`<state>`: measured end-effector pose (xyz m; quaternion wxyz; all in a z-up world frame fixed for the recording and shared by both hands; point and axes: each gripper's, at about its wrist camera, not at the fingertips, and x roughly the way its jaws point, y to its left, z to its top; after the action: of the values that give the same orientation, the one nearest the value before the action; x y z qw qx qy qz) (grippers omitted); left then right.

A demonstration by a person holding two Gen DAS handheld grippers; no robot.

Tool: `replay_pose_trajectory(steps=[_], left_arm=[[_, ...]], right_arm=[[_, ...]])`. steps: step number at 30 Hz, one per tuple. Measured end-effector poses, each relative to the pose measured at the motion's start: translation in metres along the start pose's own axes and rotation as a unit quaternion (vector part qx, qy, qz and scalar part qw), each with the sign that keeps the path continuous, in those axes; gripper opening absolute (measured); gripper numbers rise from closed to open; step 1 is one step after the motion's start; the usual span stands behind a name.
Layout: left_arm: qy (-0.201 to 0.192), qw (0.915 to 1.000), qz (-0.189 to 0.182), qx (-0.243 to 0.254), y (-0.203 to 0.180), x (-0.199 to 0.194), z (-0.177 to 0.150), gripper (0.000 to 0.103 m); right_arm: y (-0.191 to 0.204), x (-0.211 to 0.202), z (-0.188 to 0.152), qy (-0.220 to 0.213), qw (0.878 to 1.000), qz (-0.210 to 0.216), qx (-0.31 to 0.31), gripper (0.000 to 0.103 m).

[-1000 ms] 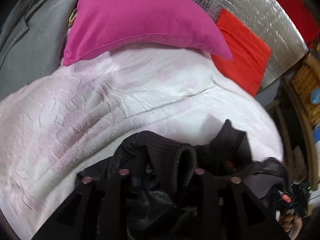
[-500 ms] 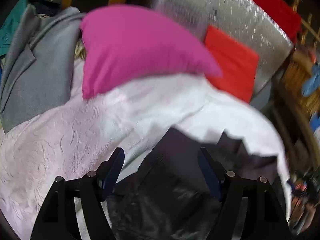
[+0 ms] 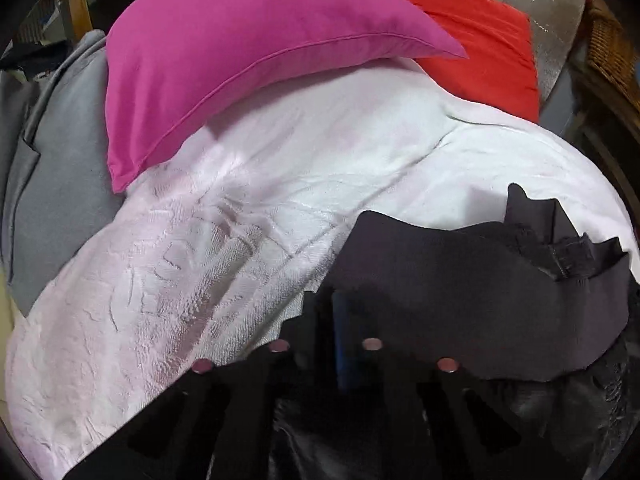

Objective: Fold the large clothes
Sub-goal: 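Open both grippers and release the ribbed hem onto the folded jacket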

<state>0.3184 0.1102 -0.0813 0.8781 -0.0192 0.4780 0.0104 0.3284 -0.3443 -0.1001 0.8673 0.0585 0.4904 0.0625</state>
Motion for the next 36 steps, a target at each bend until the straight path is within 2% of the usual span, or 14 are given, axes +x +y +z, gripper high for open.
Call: replay_pose_trajectory(steps=[4,7,11,12,13,15,17,22,23,24,25,28,31,36], left_arm=[[-0.021,0.9994,0.02,-0.016,0.01,-0.004,0.003,0.0],[0.019,0.9984,0.031,-0.043,0.021,0.017,0.0,0.0],[-0.006,0.9972,-0.036,-0.065,0.029,0.003,-0.004,0.003],[-0.008,0.9965,-0.047,-0.069,0.031,-0.002,-0.002,0.022],[-0.011,0.996,-0.056,-0.069,0.031,-0.005,-0.001,0.055],[-0.034,0.9951,-0.067,-0.064,0.027,-0.012,0.003,0.083],[-0.044,0.9952,-0.073,-0.048,0.016,-0.014,0.003,0.083],[0.023,0.9971,-0.058,0.044,-0.031,0.019,-0.002,0.08],[0.022,0.9972,-0.039,0.06,-0.038,0.023,-0.004,0.067],[0.021,0.9973,-0.021,0.067,-0.042,0.026,-0.003,0.021],[0.027,0.9974,-0.013,0.066,-0.043,0.027,-0.002,0.011],[-0.01,0.9987,0.011,0.05,-0.036,0.019,0.002,0.011],[0.027,0.9994,0.015,0.017,-0.022,0.045,0.001,0.011],[0.015,0.999,0.035,0.026,-0.024,0.05,0.001,0.013]], right_arm=[[-0.015,-0.02,0.007,-0.037,0.999,-0.015,0.018,0.017],[-0.024,-0.002,0.002,-0.018,0.999,-0.026,0.041,0.017],[-0.038,0.002,-0.002,-0.023,0.994,0.027,0.102,0.034],[-0.042,-0.001,-0.003,-0.031,0.991,0.053,0.116,0.043],[-0.045,-0.005,-0.003,-0.038,0.988,0.073,0.128,0.068],[-0.048,-0.014,-0.001,-0.06,0.984,0.09,0.139,0.077],[-0.045,-0.01,0.002,-0.056,0.984,0.098,0.135,0.077],[-0.025,0.014,0.01,-0.022,0.993,0.08,0.081,0.075],[-0.022,0.015,0.011,-0.024,0.995,0.064,0.067,0.057],[-0.018,0.016,0.012,-0.02,0.998,0.038,0.051,0.032],[-0.016,0.014,0.014,-0.022,0.998,0.031,0.043,0.015],[-0.014,-0.008,0.018,-0.063,0.998,-0.008,0.015,0.014],[-0.033,0.014,0.014,-0.033,0.998,-0.032,0.049,0.013],[-0.054,0.035,0.004,-0.035,0.992,-0.056,0.107,0.012]])
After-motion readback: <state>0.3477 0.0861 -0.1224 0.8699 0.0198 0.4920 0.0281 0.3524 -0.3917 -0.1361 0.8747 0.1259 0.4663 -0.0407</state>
